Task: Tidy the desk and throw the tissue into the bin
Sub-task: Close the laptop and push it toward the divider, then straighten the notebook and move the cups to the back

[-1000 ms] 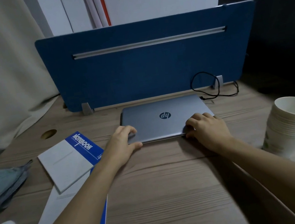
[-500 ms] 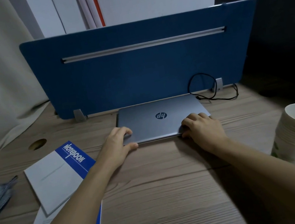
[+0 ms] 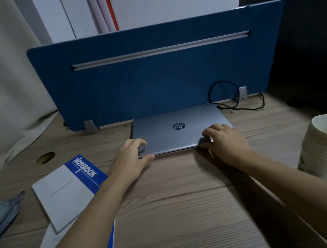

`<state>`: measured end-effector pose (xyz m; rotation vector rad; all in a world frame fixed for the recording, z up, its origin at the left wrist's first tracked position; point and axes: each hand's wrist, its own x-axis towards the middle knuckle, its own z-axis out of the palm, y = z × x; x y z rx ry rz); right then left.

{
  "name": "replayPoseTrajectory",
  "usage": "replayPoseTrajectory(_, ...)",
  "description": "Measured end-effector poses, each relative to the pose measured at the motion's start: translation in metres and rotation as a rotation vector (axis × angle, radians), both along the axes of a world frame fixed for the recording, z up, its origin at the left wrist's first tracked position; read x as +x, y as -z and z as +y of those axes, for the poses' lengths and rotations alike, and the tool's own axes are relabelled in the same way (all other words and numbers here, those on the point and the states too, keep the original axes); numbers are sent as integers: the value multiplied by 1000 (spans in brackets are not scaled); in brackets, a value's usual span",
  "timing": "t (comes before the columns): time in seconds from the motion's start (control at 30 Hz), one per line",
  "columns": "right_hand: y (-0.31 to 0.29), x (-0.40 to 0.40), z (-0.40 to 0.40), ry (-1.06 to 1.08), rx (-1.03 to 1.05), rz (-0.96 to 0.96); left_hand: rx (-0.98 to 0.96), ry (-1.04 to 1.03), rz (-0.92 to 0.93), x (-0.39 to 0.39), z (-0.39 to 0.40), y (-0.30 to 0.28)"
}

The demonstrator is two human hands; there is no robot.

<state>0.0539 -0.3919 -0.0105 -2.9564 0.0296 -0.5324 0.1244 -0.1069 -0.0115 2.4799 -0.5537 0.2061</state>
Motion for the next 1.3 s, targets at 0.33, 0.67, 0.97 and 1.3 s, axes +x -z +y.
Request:
replayPoseTrajectory(0.33,-24,-60,12,-4,74,-23,22,2,-15,-64,14,-25)
replayPoseTrajectory(0.67,-28,-125,52,-93,128,-28,29,-26,-6,-137,54,-33)
replayPoseTrajectory(0.97,-30,-140,109,-204,138,7,-6,-154,19,-167,125,-17)
replayPoseTrajectory(1.3,-16,-98,185,-302,138,76,-11,-303,67,-146,188,-5)
